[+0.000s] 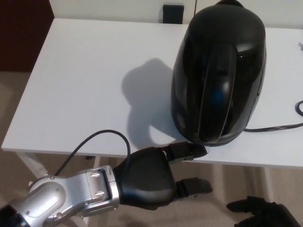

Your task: The robot walk towards a table in front and click the button on the base of the boilling pot using its left middle finger

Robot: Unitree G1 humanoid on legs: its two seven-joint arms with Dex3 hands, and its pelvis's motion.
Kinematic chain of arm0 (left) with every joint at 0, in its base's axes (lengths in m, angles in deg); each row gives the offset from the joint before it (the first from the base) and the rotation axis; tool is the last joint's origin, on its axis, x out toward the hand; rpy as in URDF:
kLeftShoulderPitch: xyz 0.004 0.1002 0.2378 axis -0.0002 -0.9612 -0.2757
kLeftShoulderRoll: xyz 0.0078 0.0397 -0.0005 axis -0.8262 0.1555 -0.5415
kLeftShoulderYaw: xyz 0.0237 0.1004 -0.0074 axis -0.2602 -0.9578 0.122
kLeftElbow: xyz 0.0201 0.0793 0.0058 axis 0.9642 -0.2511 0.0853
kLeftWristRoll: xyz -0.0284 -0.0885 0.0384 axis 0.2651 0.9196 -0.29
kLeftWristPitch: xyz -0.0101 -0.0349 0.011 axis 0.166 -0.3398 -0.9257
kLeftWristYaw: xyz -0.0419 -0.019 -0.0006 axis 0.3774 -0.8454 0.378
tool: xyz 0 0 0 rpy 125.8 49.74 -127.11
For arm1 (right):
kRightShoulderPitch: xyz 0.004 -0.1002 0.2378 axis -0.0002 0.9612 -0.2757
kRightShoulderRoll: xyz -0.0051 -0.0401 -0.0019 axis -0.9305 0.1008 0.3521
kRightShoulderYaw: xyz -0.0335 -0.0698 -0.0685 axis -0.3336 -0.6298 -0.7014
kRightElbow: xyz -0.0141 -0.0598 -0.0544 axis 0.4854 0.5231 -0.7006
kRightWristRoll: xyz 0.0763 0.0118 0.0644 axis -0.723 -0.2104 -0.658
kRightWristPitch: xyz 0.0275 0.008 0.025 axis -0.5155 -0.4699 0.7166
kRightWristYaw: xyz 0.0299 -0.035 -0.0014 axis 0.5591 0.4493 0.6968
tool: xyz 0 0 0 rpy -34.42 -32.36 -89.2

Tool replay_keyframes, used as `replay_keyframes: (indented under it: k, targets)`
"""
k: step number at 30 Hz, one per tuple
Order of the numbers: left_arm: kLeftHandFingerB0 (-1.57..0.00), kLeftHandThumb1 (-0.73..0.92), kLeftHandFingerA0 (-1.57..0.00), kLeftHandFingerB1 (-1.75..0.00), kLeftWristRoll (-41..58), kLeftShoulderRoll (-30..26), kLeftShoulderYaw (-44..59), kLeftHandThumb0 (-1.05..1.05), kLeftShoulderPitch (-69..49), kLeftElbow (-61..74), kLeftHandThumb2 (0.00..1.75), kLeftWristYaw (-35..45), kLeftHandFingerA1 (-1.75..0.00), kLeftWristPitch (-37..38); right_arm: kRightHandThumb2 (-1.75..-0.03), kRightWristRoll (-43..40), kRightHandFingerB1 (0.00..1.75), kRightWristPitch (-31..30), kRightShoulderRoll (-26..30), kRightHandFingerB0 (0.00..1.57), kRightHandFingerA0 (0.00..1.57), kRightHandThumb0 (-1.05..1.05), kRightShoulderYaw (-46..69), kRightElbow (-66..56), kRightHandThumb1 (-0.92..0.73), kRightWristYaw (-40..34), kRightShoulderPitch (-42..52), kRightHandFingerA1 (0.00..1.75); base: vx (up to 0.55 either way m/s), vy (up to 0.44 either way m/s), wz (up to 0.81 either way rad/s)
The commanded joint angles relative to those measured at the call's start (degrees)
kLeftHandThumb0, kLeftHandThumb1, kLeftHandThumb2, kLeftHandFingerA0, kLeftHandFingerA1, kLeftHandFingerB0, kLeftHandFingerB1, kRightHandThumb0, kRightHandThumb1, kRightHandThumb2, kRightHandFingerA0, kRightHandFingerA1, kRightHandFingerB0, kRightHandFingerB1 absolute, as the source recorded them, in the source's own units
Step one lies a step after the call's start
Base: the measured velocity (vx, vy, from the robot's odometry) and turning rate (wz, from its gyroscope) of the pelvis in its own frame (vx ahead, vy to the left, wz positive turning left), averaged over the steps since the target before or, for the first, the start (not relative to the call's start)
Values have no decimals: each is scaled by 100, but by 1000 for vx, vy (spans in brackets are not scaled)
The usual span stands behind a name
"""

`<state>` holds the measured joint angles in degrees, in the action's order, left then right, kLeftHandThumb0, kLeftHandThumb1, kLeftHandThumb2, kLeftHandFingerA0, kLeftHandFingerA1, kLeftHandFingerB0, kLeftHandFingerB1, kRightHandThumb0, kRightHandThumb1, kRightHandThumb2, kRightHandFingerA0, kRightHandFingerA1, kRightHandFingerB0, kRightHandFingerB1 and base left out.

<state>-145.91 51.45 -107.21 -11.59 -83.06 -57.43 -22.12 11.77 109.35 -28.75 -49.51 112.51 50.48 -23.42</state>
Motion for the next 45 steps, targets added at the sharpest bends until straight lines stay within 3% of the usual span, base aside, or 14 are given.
replay_keyframes:
  k: [1,4,6,7,8,9,20,31,33,36,37,38,42,45]
  targets:
    - [-11,58,-24,-25,-188,5,-8,-43,34,-111,60,5,-32,25,-61,-102,42,33,43,56,57,-54,62,28,-72,62,46,57,0,0,0]
    - [-15,57,-28,-28,-168,75,-1,-44,15,-269,59,-141,-32,38,-62,-129,42,-18,50,61,61,-54,81,-47,-73,125,69,57,0,0,0]
    - [-12,48,-23,-36,-176,103,-1,-49,25,-360,70,-232,-40,68,-62,-144,42,-38,45,61,62,-52,95,-62,-73,175,68,58,0,0,0]
    - [-15,59,-28,-27,-176,129,-8,-43,41,-367,59,-160,-32,57,-62,-23,43,-18,86,61,64,-51,48,-3,-74,80,31,58,0,0,0]
    - [-9,49,-20,-35,-213,141,-21,-49,71,-363,72,-48,-39,16,-62,8,44,-15,87,62,65,-49,36,58,-75,59,-3,58,0,0,0]
    - [-12,61,-25,-25,-242,152,-28,-44,91,-367,60,16,-31,-8,-62,11,44,-79,80,64,66,-50,35,68,-75,65,-18,59,0,0,0]
    - [-12,61,-24,-26,-355,363,-61,-43,191,-604,59,194,-30,-186,-65,139,41,-53,152,50,60,-42,-88,14,-81,-33,-10,50,0,0,0]
    - [-12,65,-23,-25,-324,455,-14,-44,273,-564,61,335,-30,-200,-64,359,43,30,205,55,64,-43,-199,81,-81,-319,-119,52,0,0,0]
    - [-11,65,-23,-25,-328,463,-16,-44,306,-591,62,341,-31,-192,-64,349,43,-216,189,56,66,-45,-194,46,-80,-295,-150,56,0,0,0]
    - [-13,62,-24,-27,-392,502,-62,-46,329,-711,60,238,-31,-200,-64,259,42,-233,165,54,61,-46,-157,25,-80,-194,-159,50,0,0,0]
    - [-9,49,-19,-36,-458,507,-96,-52,335,-755,73,152,-39,-198,-64,361,42,-183,214,56,62,-48,-222,12,-80,-236,-165,52,0,0,0]
    - [-9,63,-20,-21,-499,505,-131,-45,337,-746,62,286,-30,-229,-63,286,40,-217,190,52,56,-50,-184,-12,-77,-175,-149,50,0,0,0]
    - [-9,61,-20,-22,-537,520,-225,-43,272,-742,62,625,-30,-356,-62,176,41,-182,152,49,54,-51,-104,-122,-75,-146,-57,54,0,0,0]
    - [-11,58,-22,-27,-620,528,-351,-42,274,-1108,59,232,-30,-284,-62,149,44,-26,158,58,64,-48,-67,-147,-72,-176,-15,63,0,0,0]
